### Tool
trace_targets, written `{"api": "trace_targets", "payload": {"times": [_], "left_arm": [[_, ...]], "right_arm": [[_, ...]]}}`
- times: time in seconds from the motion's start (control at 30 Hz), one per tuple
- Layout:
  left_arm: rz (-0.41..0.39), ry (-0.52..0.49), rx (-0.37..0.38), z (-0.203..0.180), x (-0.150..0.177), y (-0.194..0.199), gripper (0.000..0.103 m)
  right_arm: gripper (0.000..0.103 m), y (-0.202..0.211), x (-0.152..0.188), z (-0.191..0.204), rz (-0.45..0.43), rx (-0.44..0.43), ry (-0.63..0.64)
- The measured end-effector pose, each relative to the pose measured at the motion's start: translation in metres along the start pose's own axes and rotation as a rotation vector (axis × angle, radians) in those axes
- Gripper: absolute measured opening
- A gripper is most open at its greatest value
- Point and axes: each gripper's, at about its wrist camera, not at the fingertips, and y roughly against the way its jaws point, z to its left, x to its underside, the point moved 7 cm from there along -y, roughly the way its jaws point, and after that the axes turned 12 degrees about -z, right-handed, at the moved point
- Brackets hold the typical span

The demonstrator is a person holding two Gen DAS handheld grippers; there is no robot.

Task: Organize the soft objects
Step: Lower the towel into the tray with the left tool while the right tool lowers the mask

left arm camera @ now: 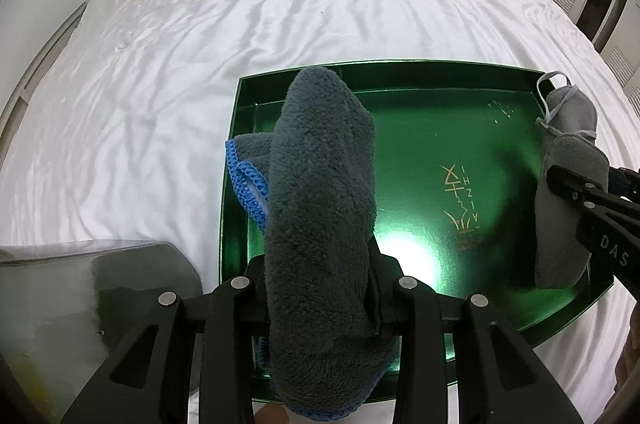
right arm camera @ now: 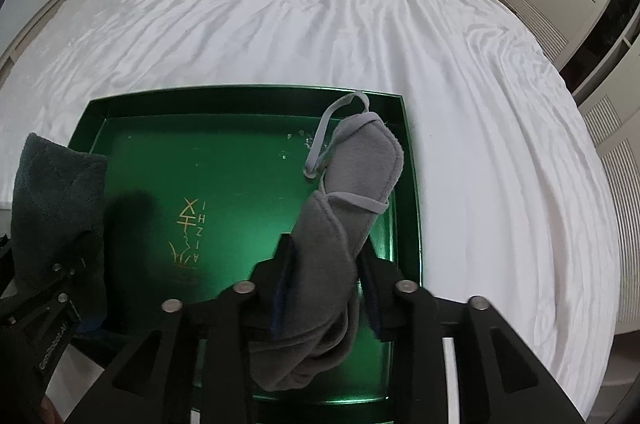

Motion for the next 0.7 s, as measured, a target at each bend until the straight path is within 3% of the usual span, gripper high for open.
{"api": "trace_targets", "payload": {"times": [0.27, 0.7], "left_arm": [[-0.029, -0.009, -0.043, 0.004, -0.005, 0.009, 0.04], [-0.091, -0.004, -0.076, 0.013, -0.016, 0.025, 0.042]], "right_arm": [[0.061, 0.004, 0.0, -0.006, -0.022, -0.005, -0.03], [0.065, 0.028, -0.001, -0.012, -0.083, -0.023, -0.051]]}}
